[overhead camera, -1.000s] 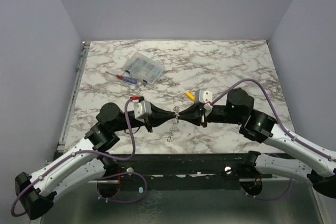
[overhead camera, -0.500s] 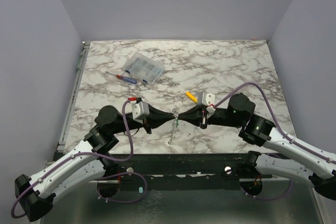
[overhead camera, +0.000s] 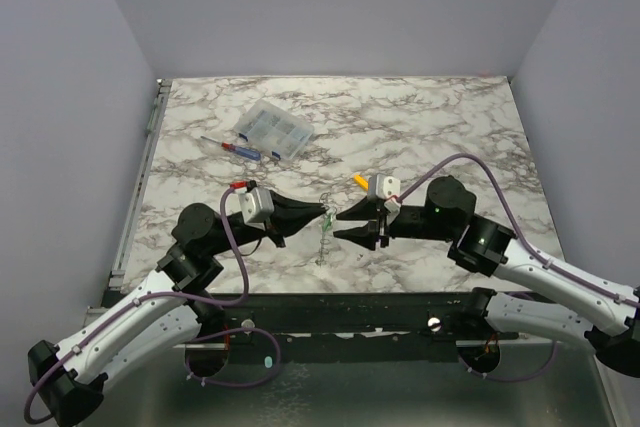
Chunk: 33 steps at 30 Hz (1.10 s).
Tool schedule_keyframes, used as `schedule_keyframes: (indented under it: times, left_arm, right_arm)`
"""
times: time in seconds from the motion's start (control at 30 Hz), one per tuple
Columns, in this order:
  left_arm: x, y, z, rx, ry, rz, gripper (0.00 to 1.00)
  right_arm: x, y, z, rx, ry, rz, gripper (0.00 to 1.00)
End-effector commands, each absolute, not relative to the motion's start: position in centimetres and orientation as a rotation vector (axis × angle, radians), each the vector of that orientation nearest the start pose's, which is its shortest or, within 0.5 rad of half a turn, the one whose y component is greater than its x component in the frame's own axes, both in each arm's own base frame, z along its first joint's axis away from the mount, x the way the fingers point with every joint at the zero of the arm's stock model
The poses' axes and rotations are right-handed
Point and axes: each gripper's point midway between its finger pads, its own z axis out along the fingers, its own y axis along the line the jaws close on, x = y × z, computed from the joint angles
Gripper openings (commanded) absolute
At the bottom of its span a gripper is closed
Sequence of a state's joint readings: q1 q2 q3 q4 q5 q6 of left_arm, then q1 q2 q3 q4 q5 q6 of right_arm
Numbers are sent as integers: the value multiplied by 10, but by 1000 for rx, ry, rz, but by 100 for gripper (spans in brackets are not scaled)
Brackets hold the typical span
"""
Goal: Put the keys on the keyring
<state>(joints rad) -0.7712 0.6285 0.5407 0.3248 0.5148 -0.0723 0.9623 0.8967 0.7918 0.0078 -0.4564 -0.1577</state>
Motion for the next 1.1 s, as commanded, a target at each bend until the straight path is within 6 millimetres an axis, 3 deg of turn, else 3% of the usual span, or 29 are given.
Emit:
schedule_keyframes:
  times: [0.0,0.57,0.83,1.07]
  left_arm:
    - [147,-256,340,842,1065,-1011,0]
    - [142,-259,338,874,1055,-1031,0]
    - [137,-262,337,901,1050,-1057,0]
    - [134,-263,337,918,1043,-1078,0]
  right_arm:
    - [124,320,293,-1261,1257,1026,46]
    - [145,314,323,-1208,1226,882,62]
    - [141,318,333,-1219,1175,908,63]
    - [139,328,330,-1247,1152,941,54]
